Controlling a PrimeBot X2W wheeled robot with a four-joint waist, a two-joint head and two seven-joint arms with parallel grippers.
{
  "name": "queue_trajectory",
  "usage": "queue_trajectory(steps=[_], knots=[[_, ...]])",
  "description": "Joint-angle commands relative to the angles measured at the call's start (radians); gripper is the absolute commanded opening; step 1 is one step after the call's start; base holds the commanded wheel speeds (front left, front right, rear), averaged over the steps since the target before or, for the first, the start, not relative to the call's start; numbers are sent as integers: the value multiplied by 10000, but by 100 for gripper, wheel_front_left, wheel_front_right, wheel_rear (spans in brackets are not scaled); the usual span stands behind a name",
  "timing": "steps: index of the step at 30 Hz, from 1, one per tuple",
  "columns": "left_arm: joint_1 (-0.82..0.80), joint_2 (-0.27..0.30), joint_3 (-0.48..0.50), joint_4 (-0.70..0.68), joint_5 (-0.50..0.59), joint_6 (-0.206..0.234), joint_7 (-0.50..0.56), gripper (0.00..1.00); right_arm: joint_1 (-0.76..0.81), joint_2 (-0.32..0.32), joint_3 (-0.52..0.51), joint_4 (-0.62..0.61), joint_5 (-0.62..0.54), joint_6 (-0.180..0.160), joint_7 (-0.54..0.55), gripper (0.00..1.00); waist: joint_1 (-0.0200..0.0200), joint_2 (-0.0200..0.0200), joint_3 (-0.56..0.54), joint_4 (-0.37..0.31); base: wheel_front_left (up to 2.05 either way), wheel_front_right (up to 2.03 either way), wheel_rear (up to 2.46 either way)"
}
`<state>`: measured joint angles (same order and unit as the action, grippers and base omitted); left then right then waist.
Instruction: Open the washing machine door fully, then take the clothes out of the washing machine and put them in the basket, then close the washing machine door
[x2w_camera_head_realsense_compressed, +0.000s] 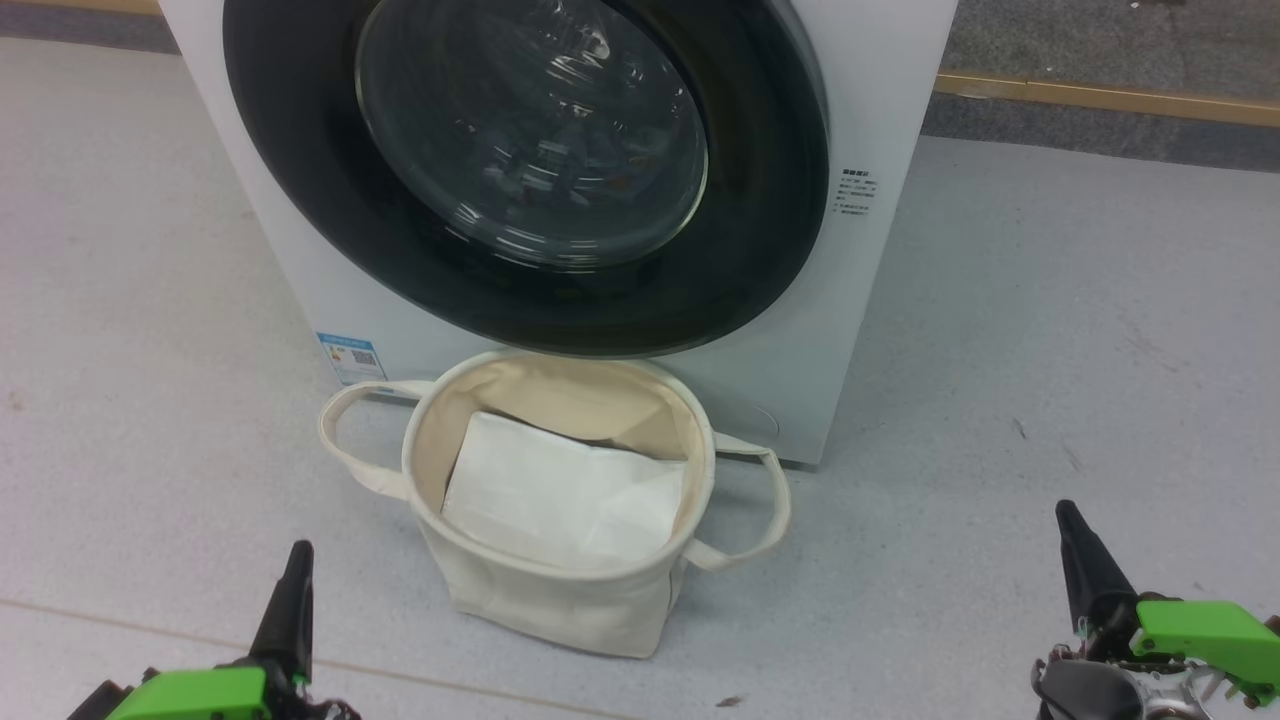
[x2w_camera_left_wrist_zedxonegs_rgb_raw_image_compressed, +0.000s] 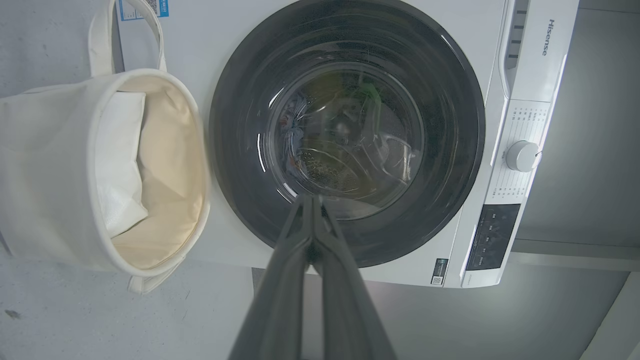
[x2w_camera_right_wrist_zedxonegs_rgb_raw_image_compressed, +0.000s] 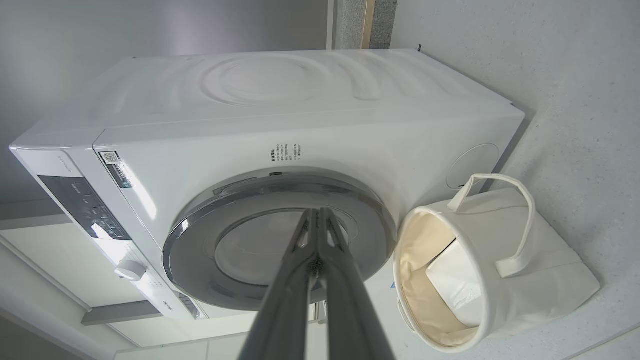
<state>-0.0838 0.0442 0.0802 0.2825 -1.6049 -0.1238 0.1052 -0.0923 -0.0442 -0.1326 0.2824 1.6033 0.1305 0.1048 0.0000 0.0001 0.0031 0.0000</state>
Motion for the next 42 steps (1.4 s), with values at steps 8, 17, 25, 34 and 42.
queue_trajectory(steps=[8, 17, 25, 34, 42], knots=[[-241, 60, 331, -377, -41, -69, 77, 0, -156, -60, 193, -376, 57, 2, 81, 0, 0, -1, 0, 0, 0, 0, 0], [297, -37, -9, 736, 37, 13, -84, 100, 214, 70, 85, 779, 4, 2, -82, 100, 2, -1, 10, 10, 0, 0, 0], [223, -12, 53, 598, 202, 46, -310, 100, 60, 62, 256, 759, -16, 2, -317, 100, 3, -1, -6, 32, 0, 0, 0], [95, 116, 52, 368, 697, 112, -577, 100, -180, 52, 431, 670, -259, 2, -580, 100, 0, -1, 2, 67, 0, 0, 0], [-55, 361, -126, 157, 1476, 267, -811, 100, -437, 43, 605, 584, -868, 2, -814, 100, 0, -1, -20, 96, 0, 0, 0]])
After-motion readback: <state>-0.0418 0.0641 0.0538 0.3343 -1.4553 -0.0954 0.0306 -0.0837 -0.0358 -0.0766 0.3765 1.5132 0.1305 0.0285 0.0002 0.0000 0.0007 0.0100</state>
